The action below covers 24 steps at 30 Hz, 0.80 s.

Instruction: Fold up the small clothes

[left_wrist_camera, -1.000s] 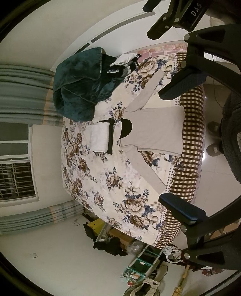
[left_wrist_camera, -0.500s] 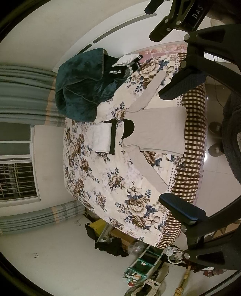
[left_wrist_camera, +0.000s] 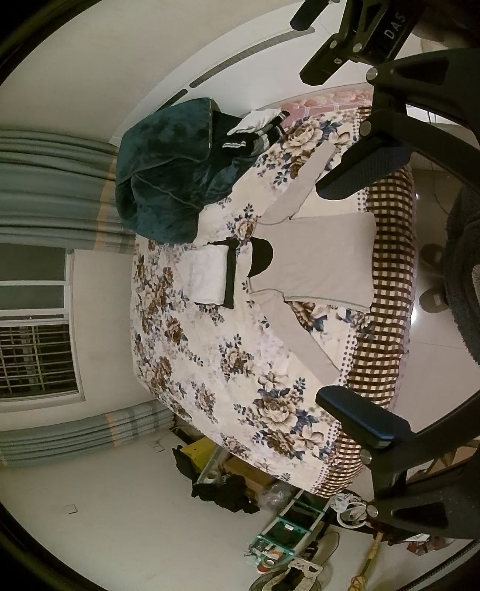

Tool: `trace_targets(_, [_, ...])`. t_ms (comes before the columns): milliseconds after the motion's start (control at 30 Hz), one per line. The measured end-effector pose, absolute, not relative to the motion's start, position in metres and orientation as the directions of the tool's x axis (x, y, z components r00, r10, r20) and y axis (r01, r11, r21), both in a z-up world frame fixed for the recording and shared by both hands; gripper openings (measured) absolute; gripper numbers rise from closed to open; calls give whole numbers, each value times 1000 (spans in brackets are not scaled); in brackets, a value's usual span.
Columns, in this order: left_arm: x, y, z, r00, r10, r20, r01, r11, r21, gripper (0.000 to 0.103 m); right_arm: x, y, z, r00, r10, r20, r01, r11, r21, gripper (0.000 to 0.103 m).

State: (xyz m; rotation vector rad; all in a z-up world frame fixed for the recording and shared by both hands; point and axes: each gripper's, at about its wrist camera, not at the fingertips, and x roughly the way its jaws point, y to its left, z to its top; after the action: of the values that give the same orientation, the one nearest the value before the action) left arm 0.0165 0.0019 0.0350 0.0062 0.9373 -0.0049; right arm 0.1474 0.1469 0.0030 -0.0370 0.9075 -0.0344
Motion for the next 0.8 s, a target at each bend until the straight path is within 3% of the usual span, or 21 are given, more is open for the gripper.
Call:
trace_targets(600, [17,3,32,595,-11,-803,11,1000,-5,103,150,152,5,610,-51,-791,24,999,-46,103])
trace_targets(800, [37,11,9,610,-27,-792,19,1000,-19,103,164,154,-8,589,-58,-806,43,998,-40,103])
